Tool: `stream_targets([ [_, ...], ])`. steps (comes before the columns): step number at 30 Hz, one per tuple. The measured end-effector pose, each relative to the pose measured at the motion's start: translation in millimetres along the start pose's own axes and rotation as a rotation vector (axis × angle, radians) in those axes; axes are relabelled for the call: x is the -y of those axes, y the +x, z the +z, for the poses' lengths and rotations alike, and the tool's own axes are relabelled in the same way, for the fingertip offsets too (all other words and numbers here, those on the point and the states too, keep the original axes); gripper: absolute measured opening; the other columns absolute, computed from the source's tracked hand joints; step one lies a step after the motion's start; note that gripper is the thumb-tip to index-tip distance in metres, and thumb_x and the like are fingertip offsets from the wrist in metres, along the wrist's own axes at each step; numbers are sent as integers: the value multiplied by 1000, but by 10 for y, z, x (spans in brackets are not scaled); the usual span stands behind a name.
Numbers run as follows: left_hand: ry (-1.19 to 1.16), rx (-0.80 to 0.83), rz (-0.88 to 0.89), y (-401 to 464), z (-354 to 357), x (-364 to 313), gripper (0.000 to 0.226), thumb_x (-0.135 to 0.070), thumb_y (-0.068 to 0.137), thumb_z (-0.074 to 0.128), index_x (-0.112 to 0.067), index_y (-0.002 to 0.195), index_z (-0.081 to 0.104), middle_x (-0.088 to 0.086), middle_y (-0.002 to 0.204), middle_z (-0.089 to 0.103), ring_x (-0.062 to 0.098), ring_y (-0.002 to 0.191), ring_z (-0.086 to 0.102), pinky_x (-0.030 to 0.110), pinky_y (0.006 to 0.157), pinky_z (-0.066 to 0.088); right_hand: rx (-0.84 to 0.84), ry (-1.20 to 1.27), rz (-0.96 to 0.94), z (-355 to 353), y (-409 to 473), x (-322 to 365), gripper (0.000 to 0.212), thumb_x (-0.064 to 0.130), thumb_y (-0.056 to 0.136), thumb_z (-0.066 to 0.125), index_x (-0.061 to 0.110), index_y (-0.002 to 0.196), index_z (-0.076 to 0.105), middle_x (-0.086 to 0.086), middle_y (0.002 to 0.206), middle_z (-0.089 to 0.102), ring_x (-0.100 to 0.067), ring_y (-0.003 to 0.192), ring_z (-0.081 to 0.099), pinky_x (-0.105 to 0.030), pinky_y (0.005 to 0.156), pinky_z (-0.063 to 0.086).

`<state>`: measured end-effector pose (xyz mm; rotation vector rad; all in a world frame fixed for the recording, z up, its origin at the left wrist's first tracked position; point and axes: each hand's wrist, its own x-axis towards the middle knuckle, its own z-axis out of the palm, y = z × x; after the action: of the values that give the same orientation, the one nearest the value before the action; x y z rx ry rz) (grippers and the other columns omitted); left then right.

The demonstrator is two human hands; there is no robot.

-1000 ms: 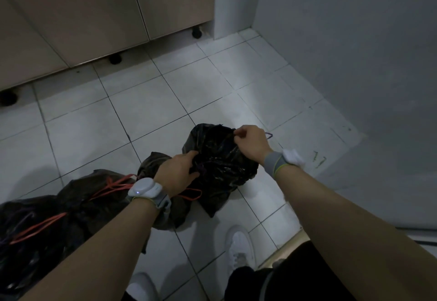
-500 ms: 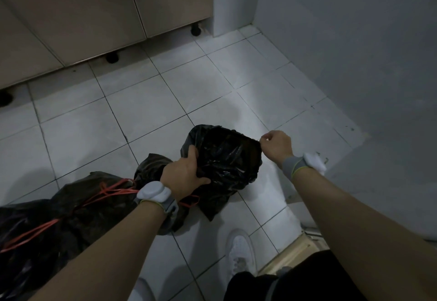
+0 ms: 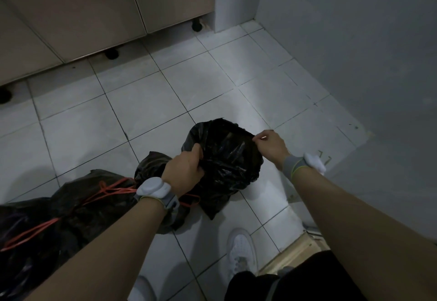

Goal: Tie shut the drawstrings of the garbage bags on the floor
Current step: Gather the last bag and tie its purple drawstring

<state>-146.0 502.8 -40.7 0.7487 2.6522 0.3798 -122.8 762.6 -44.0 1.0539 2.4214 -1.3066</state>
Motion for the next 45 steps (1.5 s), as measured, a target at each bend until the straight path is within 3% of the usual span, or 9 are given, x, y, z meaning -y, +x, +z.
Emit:
stream_targets([
  [5,-48,-23,-15,21,-101,23,19,-14,99,56,-6,114,65,14,99,70,34,95,65,47,82,54,-30,49,-38,26,12,1,26,13,92,62,9,116,72,-9,117,71,-24,112,65,-35,106,49],
  [9,-102,-77,29,36,-182,59,18,-14,101,60,-10,108,77,8,105,76,29,99,70,44,90,55,-90,72,-82,4,1,11,21,5,91,65,5,107,77,-13,105,76,-22,100,70,-24,94,50],
  [16,-341,-175,-64,53,-363,30,11,-12,95,74,-12,101,82,5,89,79,21,82,74,30,86,59,-84,206,-114,-100,-66,130,12,-4,80,75,4,89,79,-18,88,77,-31,85,74,-36,87,60],
  [20,-580,-200,-171,42,-474,-49,6,-13,94,75,-13,96,81,6,74,77,13,63,70,15,63,55,-69,180,-175,-110,-140,253,11,0,75,82,8,81,76,-15,75,76,-16,66,68,-23,70,53],
  [25,-773,-203,-140,17,-571,-141,12,-15,92,78,-11,103,83,7,84,80,14,74,74,14,70,58,-123,162,-234,-93,-219,444,32,9,73,87,11,91,61,-9,72,74,-16,70,67,-3,55,42],
  [34,-723,-406,-3,27,-636,-290,9,-21,93,77,-20,99,84,-7,95,76,10,94,71,36,86,59,-56,179,-266,-135,-397,700,54,18,74,88,10,117,56,-9,80,77,-24,81,74,-32,81,58],
  [40,-670,-521,49,43,-672,-363,10,-22,96,70,-30,95,75,-17,100,73,6,108,63,25,94,50,8,207,-278,-157,-500,813,42,16,74,89,7,108,66,-9,77,78,-21,76,74,-42,88,60],
  [42,-810,-501,38,63,-646,-373,8,-19,99,66,-25,95,69,-11,105,74,4,118,65,20,102,51,19,218,-289,-159,-536,859,42,18,74,89,9,107,66,-6,75,78,-16,71,72,-41,87,60],
  [45,-1076,-424,-47,111,-578,-372,5,-16,103,59,-14,98,61,2,103,76,11,109,75,38,100,59,41,249,-284,-136,-592,922,43,18,73,89,9,109,66,-6,76,78,-19,75,74,-40,87,60],
])
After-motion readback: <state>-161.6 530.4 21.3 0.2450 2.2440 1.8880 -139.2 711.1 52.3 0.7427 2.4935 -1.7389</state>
